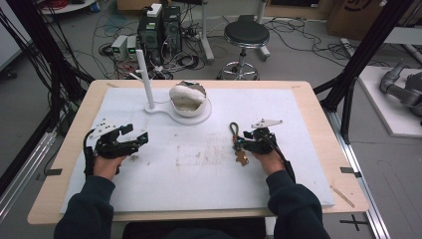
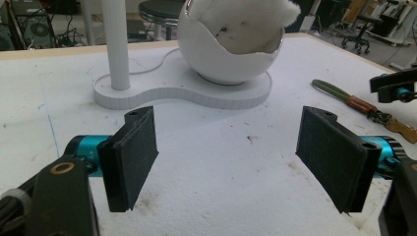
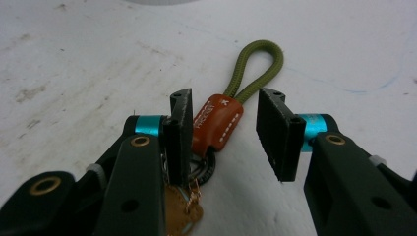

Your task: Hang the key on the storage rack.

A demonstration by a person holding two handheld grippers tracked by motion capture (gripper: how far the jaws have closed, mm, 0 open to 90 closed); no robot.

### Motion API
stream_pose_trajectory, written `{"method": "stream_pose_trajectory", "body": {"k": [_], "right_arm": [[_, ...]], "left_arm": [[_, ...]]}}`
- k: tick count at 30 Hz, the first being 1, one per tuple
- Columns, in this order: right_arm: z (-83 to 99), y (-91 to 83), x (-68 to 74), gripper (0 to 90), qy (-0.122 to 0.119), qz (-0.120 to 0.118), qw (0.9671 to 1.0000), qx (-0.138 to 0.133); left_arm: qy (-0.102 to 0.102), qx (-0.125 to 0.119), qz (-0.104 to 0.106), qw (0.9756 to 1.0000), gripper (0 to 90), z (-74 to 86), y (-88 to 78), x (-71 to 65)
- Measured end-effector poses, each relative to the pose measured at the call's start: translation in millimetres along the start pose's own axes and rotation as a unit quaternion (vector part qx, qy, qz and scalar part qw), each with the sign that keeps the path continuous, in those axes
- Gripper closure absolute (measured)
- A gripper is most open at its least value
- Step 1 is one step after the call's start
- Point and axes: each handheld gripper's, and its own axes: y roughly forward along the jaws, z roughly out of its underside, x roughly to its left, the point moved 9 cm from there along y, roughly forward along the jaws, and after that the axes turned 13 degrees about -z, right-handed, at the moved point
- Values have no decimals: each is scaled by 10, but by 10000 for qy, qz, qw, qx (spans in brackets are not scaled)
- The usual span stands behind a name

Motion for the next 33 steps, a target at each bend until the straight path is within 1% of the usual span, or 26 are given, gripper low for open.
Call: {"method": "stream_pose_trajectory", "body": {"k": [1,2,4,5,9,10,11,12,13,14,16,19,24,26,28,30,33], "right_arm": [[4,81,-14,586,100,74,9998,132],[4,81,-14,586,100,74,9998,132],[29,158,-8,560,212,40,9995,250],[55,188,-1,542,231,45,9991,354],[63,206,31,542,12,304,9987,414],[62,208,36,551,-21,321,9986,416],[62,200,37,597,-35,340,9984,449],[62,200,37,597,-35,340,9984,449],[62,184,37,663,-12,360,9979,540],[62,184,37,663,-12,360,9979,540],[64,179,46,691,-24,372,9974,610],[55,170,48,708,-28,361,9966,734],[58,173,43,694,-127,334,9966,739],[63,176,43,684,-67,298,9973,671],[70,174,43,682,-84,297,9974,655],[65,174,37,688,-124,247,9974,664],[63,165,37,724,28,210,9976,656]], "left_arm": [[-5,5,6,10000,231,1,-2,1],[14,10,1,10000,231,2,-5,10],[-16,6,-7,10000,231,4,-11,16],[-18,12,-17,10000,231,8,-13,24],[-65,17,-22,10000,233,15,-16,39],[-60,14,-26,10000,233,14,-16,41],[-62,17,-19,10000,234,14,-18,40],[-64,13,-20,10000,234,13,-18,39],[-61,19,-16,10000,236,14,-18,39],[-72,25,-11,10000,236,16,-18,38],[-74,34,-13,10000,236,18,-14,39],[-73,64,0,10000,239,26,-14,36],[-78,58,-20,10000,243,28,-15,46],[-88,76,-15,9999,246,34,-14,43],[-66,92,-18,9999,248,39,-9,38],[-57,96,-2,9999,253,41,-9,33],[-79,94,-11,9999,255,39,-11,44]]}}
